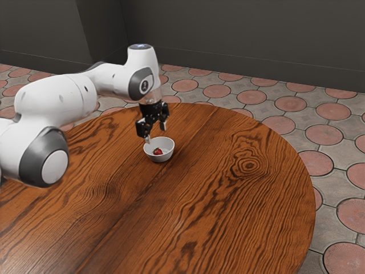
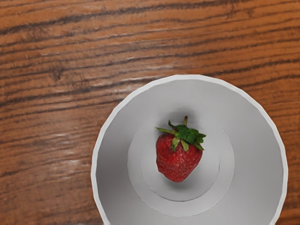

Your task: Take strawberry from the bowl

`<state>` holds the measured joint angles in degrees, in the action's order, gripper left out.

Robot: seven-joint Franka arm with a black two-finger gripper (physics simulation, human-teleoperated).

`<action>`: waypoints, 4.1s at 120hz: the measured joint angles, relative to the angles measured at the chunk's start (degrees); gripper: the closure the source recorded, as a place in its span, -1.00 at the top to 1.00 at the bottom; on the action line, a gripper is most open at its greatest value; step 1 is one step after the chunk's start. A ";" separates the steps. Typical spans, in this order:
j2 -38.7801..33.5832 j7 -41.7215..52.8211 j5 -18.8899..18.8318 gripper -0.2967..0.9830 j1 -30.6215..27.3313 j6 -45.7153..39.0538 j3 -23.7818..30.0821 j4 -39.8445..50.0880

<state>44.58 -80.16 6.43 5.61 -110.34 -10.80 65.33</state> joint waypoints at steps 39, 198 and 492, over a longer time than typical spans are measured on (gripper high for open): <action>0.98 -1.58 -0.02 0.22 -0.51 -2.16 0.00 0.44; 9.14 2.88 -0.01 -0.02 -4.11 -7.21 2.92 -4.22; -16.54 23.66 -4.47 0.44 6.51 8.93 -0.51 0.45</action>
<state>28.04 -56.51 1.96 12.12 -101.41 -11.32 65.78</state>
